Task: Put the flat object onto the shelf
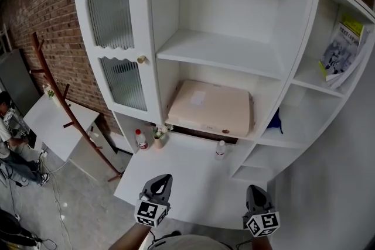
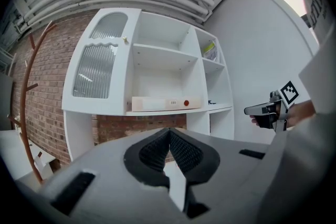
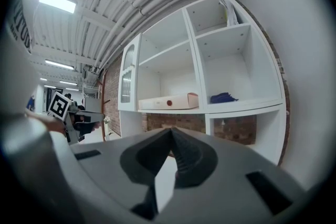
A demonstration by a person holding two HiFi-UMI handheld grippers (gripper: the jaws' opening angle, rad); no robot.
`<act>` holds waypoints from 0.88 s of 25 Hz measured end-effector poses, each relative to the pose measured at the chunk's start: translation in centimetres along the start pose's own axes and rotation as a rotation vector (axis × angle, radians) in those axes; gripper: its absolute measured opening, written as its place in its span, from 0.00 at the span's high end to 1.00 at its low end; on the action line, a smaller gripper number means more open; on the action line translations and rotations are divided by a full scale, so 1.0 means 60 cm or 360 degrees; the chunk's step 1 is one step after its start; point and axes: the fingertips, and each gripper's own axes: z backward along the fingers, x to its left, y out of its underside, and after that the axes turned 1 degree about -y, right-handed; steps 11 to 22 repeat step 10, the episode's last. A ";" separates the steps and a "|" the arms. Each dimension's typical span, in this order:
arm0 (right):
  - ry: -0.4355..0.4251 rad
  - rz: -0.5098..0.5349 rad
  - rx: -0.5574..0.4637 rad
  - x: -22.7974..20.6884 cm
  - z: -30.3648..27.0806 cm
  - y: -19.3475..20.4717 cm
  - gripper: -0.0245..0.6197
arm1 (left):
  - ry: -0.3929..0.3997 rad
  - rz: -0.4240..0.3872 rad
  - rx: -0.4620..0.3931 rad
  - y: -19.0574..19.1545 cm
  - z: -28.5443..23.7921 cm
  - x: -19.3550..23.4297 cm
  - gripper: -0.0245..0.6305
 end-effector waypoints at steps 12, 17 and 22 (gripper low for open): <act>0.0000 0.0013 -0.0012 0.004 0.001 -0.010 0.92 | -0.0002 -0.0003 0.0003 -0.002 0.005 0.004 0.93; 0.0000 0.0013 -0.0012 0.004 0.001 -0.010 0.92 | -0.0002 -0.0003 0.0003 -0.002 0.005 0.004 0.93; 0.0000 0.0013 -0.0012 0.004 0.001 -0.010 0.92 | -0.0002 -0.0003 0.0003 -0.002 0.005 0.004 0.93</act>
